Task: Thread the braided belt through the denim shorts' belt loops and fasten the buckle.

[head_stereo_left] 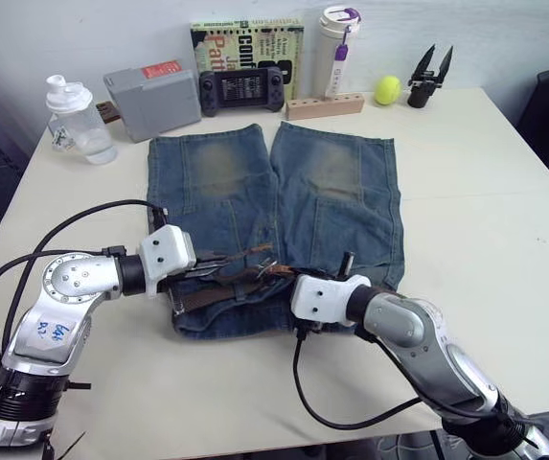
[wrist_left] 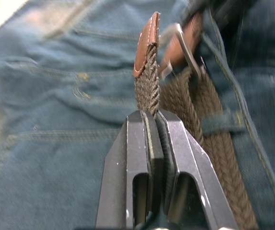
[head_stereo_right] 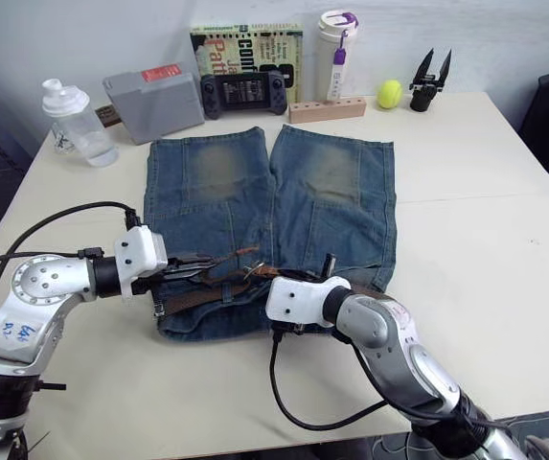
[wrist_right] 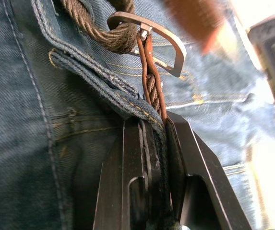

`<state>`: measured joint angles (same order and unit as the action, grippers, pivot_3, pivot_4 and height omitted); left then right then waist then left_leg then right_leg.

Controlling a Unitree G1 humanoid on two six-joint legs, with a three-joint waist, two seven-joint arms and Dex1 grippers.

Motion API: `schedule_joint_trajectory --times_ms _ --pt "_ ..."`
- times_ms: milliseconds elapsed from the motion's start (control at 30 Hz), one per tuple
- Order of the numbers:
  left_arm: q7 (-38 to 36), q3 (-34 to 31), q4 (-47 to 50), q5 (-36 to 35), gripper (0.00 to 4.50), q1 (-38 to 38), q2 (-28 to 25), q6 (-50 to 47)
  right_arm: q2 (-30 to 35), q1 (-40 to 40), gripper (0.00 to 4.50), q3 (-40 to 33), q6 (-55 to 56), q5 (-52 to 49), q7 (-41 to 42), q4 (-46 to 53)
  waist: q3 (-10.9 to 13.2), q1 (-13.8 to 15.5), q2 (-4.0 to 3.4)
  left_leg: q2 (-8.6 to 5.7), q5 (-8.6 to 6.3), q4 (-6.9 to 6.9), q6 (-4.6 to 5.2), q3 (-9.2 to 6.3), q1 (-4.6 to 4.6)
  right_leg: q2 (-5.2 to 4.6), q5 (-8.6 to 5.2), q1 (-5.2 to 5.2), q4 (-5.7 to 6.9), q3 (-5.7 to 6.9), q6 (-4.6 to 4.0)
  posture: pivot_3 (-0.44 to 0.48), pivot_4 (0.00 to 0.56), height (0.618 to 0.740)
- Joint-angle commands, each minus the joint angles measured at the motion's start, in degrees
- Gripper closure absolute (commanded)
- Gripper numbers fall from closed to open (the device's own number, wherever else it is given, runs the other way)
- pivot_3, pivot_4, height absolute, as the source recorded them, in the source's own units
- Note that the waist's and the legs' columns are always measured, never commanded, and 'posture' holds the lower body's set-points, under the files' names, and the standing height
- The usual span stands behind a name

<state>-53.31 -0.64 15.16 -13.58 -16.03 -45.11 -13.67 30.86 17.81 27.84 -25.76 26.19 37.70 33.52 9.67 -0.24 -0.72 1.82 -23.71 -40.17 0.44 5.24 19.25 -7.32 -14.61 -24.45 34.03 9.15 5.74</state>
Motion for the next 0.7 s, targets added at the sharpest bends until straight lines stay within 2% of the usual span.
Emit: schedule_joint_trajectory --times_ms 33,700 --pt "-1.07 -0.29 0.55 0.13 4.50 -0.12 -1.05 0.82 -0.99 0.29 4.42 -0.55 1.39 1.70 -0.94 0.65 0.00 0.00 0.00 0.00 0.00 0.00 0.00 0.00 0.00 0.00 0.00 0.00 0.00 0.00 0.00 0.000 0.150 0.726" --pt "-4.11 0.57 -0.61 2.30 4.50 -0.74 -3.53 2.45 -2.64 0.61 4.42 -1.16 3.74 3.02 -0.41 -1.01 0.00 -0.01 0.00 0.00 0.00 -0.01 0.00 0.01 0.00 0.00 0.00 -0.01 0.03 -0.01 0.00 0.000 0.150 0.726"
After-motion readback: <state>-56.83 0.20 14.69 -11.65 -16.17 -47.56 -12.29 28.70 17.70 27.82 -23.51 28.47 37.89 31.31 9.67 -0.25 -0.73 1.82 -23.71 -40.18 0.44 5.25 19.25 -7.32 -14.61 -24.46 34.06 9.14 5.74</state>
